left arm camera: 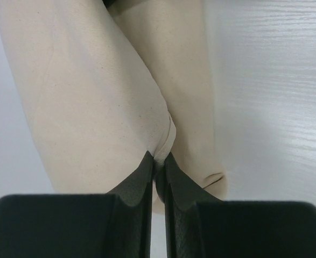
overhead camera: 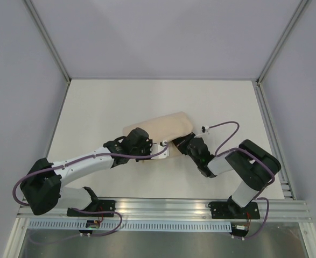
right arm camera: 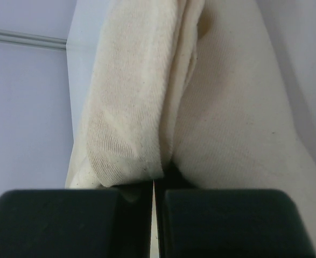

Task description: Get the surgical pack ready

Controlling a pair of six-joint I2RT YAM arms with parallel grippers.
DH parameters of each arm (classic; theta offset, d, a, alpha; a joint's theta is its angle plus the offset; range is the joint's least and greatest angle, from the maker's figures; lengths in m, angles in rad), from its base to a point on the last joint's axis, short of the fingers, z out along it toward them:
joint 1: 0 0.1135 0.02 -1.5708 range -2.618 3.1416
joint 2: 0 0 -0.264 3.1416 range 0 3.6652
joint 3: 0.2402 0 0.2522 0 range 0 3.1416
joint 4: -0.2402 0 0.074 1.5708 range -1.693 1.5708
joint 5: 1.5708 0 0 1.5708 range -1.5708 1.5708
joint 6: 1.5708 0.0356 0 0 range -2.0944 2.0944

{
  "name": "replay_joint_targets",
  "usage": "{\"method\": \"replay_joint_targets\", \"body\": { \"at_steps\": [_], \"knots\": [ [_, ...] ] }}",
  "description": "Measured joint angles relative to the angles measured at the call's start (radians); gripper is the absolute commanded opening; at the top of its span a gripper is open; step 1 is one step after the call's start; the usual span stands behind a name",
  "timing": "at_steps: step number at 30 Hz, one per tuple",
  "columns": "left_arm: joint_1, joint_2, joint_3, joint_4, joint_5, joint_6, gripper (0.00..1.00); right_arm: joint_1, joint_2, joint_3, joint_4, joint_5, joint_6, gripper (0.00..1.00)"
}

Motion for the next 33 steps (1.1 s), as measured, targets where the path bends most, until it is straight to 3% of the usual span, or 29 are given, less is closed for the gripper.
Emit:
{"method": "replay_joint_targets", "body": {
  "at_steps": [3, 5, 7, 10, 17, 21, 26, 30, 33],
  "knots": [
    [0.003, 0.0, 0.0, -0.002, 0.008, 0.005, 0.01, -0.017, -0.01, -0.016, 0.011, 0.003, -0.001, 0.0],
    [0.003, 0.0, 0.0, -0.005, 0.013, 0.007, 0.06, -0.029, -0.03, -0.026, 0.0, -0.001, -0.013, 0.0],
    [0.003, 0.0, -0.001, -0.012, 0.018, 0.011, 0.09, -0.04, -0.08, -0.027, -0.077, -0.014, -0.043, 0.0],
    [0.003, 0.0, -0.002, -0.03, 0.025, 0.022, 0.13, -0.056, -0.204, -0.016, -0.261, -0.047, -0.113, 0.01],
    [0.004, 0.0, 0.001, -0.097, 0.047, 0.045, 0.4, -0.064, -0.548, 0.02, -0.701, -0.109, -0.253, 0.09],
    [0.005, 0.0, 0.029, -0.169, 0.069, 0.05, 0.48, -0.064, -0.7, 0.05, -0.874, -0.118, -0.331, 0.12],
    [0.007, 0.0, 0.096, -0.264, 0.111, 0.05, 0.53, -0.064, -0.631, 0.233, -0.954, -0.164, -0.469, 0.01],
    [0.007, 0.0, 0.156, -0.323, 0.138, 0.043, 0.55, -0.064, -0.444, 0.397, -0.913, -0.258, -0.554, 0.01],
    [0.007, 0.0, 0.193, -0.342, 0.155, 0.025, 0.63, -0.064, -0.351, 0.416, -0.856, -0.296, -0.581, 0.01]
  ]
}}
